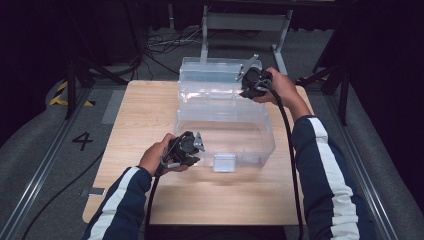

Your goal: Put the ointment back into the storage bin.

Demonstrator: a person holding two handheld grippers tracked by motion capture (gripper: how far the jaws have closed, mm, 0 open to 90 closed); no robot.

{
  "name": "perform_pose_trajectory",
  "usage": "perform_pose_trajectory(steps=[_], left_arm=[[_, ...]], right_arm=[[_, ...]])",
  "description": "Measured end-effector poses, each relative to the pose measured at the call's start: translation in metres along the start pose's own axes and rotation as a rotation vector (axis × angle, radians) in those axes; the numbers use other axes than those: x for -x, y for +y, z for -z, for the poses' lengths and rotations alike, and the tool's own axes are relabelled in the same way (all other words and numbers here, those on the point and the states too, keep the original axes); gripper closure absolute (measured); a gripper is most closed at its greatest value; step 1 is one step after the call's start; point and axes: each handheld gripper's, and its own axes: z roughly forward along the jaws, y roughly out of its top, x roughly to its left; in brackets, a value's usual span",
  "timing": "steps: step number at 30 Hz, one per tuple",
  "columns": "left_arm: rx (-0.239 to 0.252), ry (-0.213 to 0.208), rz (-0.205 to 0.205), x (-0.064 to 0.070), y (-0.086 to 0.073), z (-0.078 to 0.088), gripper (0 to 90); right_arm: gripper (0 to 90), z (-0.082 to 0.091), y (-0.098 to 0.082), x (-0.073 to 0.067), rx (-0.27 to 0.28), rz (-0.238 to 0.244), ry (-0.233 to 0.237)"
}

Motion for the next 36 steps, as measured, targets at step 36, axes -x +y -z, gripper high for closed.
perform_pose_trajectory(steps=[36], left_arm=[[0.051, 0.059, 0.091, 0.005, 0.0, -0.004, 63.1]], right_arm=[[88.6, 0.035, 0.0, -0.033, 0.0, 0.17, 0.069]])
